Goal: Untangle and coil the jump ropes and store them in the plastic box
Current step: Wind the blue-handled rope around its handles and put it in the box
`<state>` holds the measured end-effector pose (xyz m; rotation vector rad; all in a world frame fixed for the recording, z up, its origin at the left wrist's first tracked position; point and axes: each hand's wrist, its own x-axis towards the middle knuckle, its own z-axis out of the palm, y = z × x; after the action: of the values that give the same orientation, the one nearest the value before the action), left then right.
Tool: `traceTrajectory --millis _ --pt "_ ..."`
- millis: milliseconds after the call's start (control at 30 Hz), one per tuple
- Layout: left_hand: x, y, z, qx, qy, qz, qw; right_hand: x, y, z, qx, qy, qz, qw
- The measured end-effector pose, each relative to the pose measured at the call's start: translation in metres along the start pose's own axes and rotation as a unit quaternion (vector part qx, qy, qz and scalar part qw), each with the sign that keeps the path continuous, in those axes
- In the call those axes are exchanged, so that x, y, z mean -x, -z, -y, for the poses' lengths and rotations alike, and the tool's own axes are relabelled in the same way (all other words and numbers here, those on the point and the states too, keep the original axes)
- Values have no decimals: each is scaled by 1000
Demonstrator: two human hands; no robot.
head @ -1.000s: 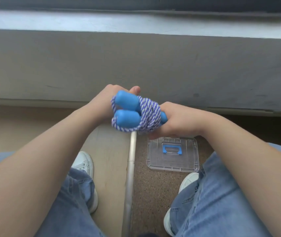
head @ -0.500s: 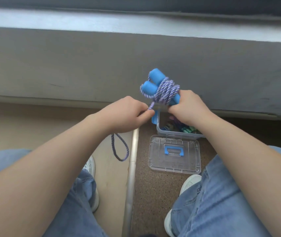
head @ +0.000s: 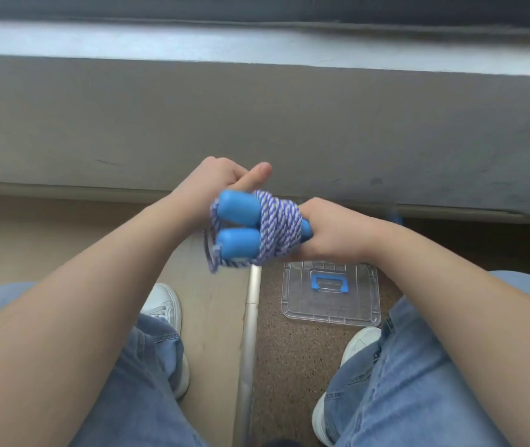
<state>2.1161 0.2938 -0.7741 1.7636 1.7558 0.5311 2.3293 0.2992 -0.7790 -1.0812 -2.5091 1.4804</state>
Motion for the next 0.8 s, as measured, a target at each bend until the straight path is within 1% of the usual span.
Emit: traceTrajectory --millis 33,67,100,133,167,200,233,267,300,400,433,500,567,633,700,800 --pt "0 -5 3 74 55 7 996 0 -1 1 -43 7 -35 998" --pt "5 -6 -2 114 82 12 990 -1 -2 1 -77 9 -78 994" --pt "8 -9 -6 96 51 -13 994 -3 -2 0 -106 3 -123 987" --pt "7 -16 -2 34 -11 -28 999 -5 0 -2 -134 -13 -166 977" --pt "6 -22 0 -6 -46 -26 999 -8 2 -5 -166 -37 -207 963" --pt "4 -26 1 -58 -44 -3 997 -11 6 -10 -192 -63 -248 947" --pt "6 -29 -5 -77 -29 28 996 -14 9 -15 -199 -87 -284 934" --pt "8 -34 -7 -98 -38 50 993 -17 12 -20 -174 -109 -307 929" --pt "8 -38 -4 -109 -41 66 991 -19 13 -25 -125 -132 -312 932" --pt "14 -42 -3 -205 -117 84 968 -22 7 -33 37 -209 -279 937" --pt "15 -40 -2 -245 -141 91 955 -21 5 -35 74 -231 -267 933" --pt "13 -38 -3 -305 -200 75 928 -20 3 -37 149 -260 -232 925" --pt "14 -35 -10 -345 -244 42 905 -20 1 -39 207 -246 -164 933" --pt "8 -27 -10 -370 -255 4 893 -20 -2 -38 241 -212 -107 941" --pt "1 -16 -2 -374 -238 -16 896 -20 -7 -32 255 -182 -72 947" --pt "-4 -9 8 -329 -187 -25 925 -21 -11 -26 266 -130 -26 955"
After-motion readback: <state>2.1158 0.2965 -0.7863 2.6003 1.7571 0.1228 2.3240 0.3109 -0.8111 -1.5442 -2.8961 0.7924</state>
